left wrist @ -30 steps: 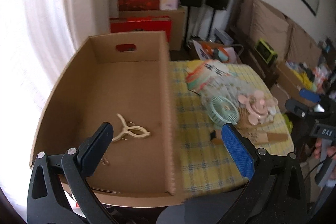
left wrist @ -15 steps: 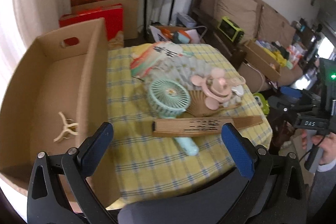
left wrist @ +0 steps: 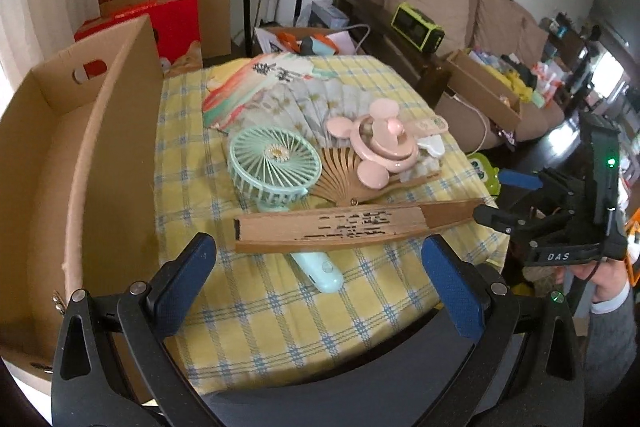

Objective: Organize objects
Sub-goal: 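Lower the right tool onto the brown wooden folding fan and close on it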

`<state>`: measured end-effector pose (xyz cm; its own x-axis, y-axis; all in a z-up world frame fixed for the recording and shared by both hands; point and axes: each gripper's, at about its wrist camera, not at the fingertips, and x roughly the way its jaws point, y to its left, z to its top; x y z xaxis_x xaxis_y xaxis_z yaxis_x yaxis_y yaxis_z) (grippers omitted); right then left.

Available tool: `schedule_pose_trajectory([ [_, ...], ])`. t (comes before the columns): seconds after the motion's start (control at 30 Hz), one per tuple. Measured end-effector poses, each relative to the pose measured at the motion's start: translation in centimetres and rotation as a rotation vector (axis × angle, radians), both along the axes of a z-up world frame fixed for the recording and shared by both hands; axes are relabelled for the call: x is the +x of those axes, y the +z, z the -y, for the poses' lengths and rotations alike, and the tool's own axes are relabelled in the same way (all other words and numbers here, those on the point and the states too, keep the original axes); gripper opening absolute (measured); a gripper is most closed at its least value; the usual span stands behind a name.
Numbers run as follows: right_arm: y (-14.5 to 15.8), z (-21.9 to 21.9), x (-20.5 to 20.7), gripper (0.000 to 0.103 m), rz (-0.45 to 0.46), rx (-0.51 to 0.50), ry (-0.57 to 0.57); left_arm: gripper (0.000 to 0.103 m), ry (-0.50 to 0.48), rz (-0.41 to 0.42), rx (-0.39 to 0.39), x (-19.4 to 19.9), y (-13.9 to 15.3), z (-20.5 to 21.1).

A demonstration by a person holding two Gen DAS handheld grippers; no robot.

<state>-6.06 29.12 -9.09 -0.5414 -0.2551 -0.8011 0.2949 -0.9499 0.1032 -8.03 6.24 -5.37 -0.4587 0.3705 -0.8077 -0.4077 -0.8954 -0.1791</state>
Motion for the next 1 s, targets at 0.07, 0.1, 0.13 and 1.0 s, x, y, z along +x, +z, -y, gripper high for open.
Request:
schedule_pose_trajectory([
  [0.07, -0.5, 0.5, -0.1, 0.092, 0.010, 0.005, 0.040, 0.103, -0.002, 0.019, 0.004, -0.1, -0.6, -0.2],
  [0.1, -0.6, 0.9, -0.2, 0.091, 0.014, 0.012, 0.065, 0.103, -0.004, 0.032, 0.005, -0.2, -0.9, -0.3],
  [0.13, -0.7, 1.3, -0.3, 0.090, 0.014, 0.020, 0.099, 0.103, -0.004, 0.040, 0.006, -0.2, -1.1, -0.4],
  [1.0, -3.9, 5.1, -3.3, 0.063, 0.077, 0.142, 0.378, 0.103, 0.199, 0.302, 0.140, -3.1, -5.7, 1.2],
])
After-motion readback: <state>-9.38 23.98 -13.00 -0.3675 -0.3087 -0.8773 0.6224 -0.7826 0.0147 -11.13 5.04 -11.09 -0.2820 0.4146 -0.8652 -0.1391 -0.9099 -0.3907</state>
